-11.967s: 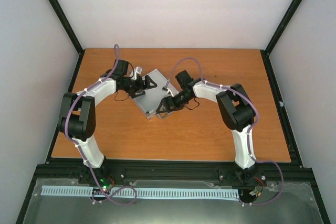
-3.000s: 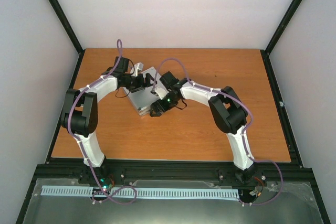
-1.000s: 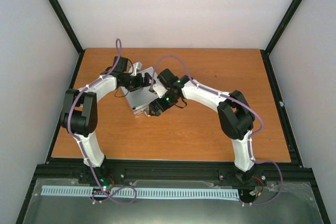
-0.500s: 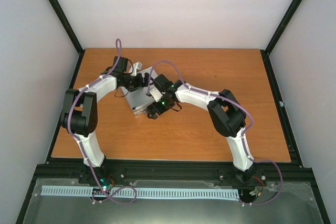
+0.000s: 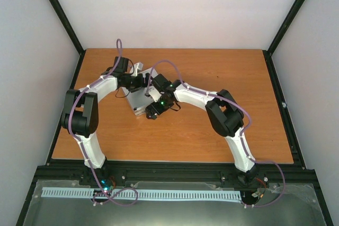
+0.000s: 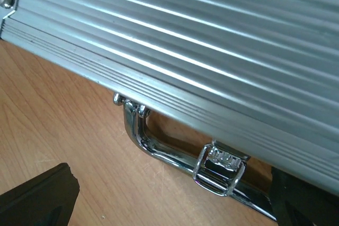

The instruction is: Pack up texas hold em set

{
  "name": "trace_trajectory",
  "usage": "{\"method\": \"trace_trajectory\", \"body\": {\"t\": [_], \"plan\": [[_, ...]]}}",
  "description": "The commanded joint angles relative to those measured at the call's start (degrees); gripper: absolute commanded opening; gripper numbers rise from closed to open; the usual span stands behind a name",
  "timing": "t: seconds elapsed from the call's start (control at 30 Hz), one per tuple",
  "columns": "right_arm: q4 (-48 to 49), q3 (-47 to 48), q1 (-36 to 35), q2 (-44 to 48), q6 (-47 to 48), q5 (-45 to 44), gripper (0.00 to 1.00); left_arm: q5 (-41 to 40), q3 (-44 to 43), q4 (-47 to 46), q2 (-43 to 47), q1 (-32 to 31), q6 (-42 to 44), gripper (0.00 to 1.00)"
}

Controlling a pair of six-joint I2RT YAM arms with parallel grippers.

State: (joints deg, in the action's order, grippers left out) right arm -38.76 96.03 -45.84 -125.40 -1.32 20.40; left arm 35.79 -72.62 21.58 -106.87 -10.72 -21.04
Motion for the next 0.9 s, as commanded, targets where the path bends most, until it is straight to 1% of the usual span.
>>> {"method": "trace_trajectory", "body": {"t": [0.0, 0.17, 0.27, 0.43, 0.53, 0.63, 0.87], "plan": [[1.7, 1.72, -0.56, -3.83, 0.0, 0.08, 1.0, -4.94, 3.19, 9.43, -5.88, -0.88, 0.52, 1.0], [1.7, 1.66, -0.56, -5.33, 0.36, 3.12, 1.0, -5.03, 3.18, 9.47, -6.06, -0.88, 0.51, 1.0], [2.27, 1.03, -0.56, -6.04, 0.95, 7.34, 1.0, -5.21, 3.26, 9.52, -5.86, -0.86, 0.48, 1.0], [6.56, -2.06, 0.73, -5.88, -0.95, 18.59, 1.0, -5.49, 3.57, 9.66, -5.5, -0.88, 0.56, 1.0], [9.95, -3.8, 2.71, -6.19, -2.98, 28.77, 1.0, -5.55, 3.99, 9.53, -5.22, -0.88, 0.59, 1.0], [10.64, -4.13, 4.67, -8.33, -4.29, 35.85, 1.0, -5.58, 4.52, 9.28, -4.95, -0.84, 0.47, 1.0], [8.99, -3.51, 6.12, -11.08, -2.33, 45.42, 1.0, -5.73, 5.53, 9.09, -4.07, -0.88, 0.5, 1.0]]}}
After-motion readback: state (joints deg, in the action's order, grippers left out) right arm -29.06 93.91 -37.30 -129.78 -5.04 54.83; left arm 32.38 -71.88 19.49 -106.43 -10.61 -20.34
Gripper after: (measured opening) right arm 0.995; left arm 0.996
